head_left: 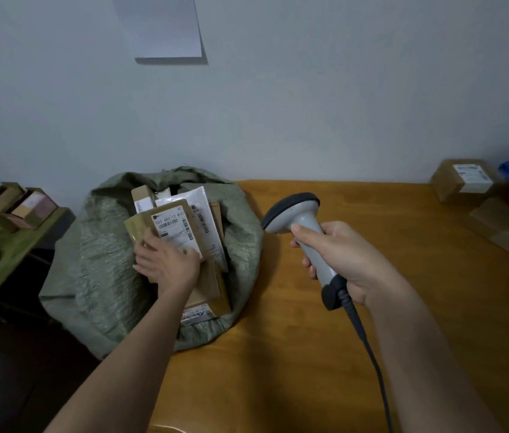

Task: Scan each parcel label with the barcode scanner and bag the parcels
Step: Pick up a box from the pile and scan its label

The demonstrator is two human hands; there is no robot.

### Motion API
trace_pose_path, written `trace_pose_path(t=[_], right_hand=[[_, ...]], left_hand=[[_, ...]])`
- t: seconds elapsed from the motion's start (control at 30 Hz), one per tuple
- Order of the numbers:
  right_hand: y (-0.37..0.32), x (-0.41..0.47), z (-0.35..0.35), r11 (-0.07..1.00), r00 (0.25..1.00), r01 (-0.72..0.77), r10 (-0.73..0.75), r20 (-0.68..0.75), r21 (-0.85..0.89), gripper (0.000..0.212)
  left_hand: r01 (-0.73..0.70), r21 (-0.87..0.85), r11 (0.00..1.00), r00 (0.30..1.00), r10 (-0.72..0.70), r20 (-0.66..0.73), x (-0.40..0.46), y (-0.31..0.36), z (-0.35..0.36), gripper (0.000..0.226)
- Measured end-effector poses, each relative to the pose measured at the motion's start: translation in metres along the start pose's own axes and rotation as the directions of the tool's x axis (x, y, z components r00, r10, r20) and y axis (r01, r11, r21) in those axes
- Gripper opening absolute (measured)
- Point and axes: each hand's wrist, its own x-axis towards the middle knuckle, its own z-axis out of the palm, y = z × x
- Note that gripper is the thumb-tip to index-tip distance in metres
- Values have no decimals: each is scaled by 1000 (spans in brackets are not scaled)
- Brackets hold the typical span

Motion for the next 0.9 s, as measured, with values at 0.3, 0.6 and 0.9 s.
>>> trace_pose_path(t=[0.3, 0.6, 0.9], right_hand=[[8, 2, -4, 999, 996, -14, 19, -91, 47, 37], [24, -18, -66, 989, 964, 11, 30, -265, 149, 29], [78, -71, -215, 926, 804, 156, 82, -589, 343, 25]], left_hand=[[-249, 144, 958, 968, 251, 3, -4, 9, 12, 78], [-576, -64, 815, 799, 577, 169, -59, 82, 55, 61], [-678, -396, 619, 377, 756, 535, -212, 190, 133, 21]])
